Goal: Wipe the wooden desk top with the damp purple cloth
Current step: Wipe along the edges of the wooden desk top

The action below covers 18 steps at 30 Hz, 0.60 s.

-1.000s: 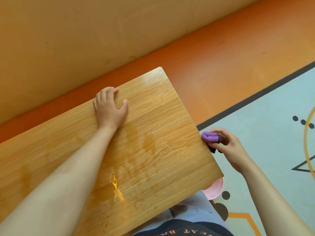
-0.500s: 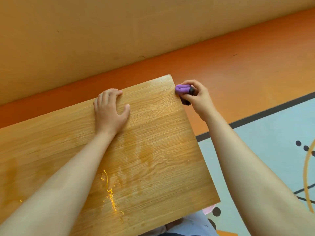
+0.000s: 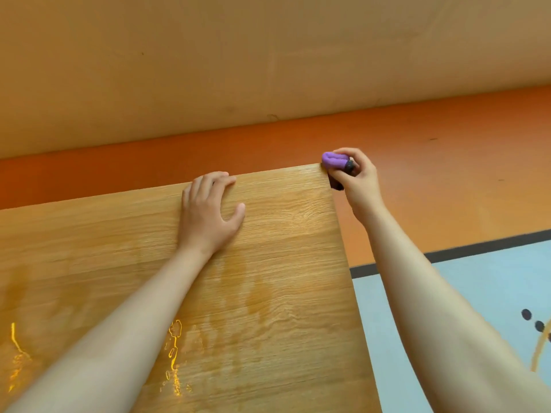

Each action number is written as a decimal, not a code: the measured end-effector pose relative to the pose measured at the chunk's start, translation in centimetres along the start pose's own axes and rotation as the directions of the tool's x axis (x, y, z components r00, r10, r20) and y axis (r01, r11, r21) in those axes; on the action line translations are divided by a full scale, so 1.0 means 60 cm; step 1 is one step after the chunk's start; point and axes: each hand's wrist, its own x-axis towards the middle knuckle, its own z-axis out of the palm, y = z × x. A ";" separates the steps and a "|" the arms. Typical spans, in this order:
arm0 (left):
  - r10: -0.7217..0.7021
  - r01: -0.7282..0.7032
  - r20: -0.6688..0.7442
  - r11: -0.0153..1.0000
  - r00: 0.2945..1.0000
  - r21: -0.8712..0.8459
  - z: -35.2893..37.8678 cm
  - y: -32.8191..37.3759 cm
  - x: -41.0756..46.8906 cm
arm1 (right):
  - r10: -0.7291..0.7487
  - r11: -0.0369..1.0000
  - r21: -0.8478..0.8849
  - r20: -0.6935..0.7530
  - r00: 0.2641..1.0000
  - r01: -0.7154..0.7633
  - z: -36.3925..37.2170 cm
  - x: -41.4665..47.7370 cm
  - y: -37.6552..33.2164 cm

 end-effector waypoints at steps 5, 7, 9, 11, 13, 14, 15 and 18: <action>-0.010 0.010 0.009 1.000 1.000 -0.007 -0.003 0.000 -0.001 | -0.011 0.980 -0.195 0.186 0.982 0.047 -0.017 0.043 -0.035; -0.012 0.012 0.015 1.000 1.000 -0.007 -0.003 0.000 0.001 | -0.005 0.953 -0.296 0.211 0.978 0.069 -0.031 0.057 -0.049; -0.011 0.011 0.018 1.000 1.000 -0.008 -0.003 0.000 0.001 | -0.025 0.941 -0.326 0.208 0.978 0.093 -0.034 0.072 -0.071; -0.009 0.009 0.017 1.000 1.000 -0.014 -0.002 -0.001 0.001 | -0.038 0.909 -0.391 0.269 0.962 0.145 -0.025 0.088 -0.093; -0.010 0.011 0.014 1.000 1.000 -0.021 -0.002 -0.002 0.000 | 0.015 0.808 -0.555 0.356 0.934 0.199 -0.007 0.105 -0.105; -0.010 0.010 0.013 1.000 1.000 -0.024 -0.002 -0.002 -0.001 | 0.072 0.735 -0.644 0.385 0.920 0.211 0.003 0.112 -0.108; -0.008 0.008 0.011 1.000 1.000 -0.028 -0.002 -0.002 -0.001 | 0.141 0.671 -0.710 0.403 0.904 0.212 0.014 0.118 -0.110; -0.003 0.003 0.002 0.999 1.000 -0.042 0.001 -0.006 0.000 | 0.303 0.556 -0.805 0.426 0.852 0.205 0.045 0.125 -0.115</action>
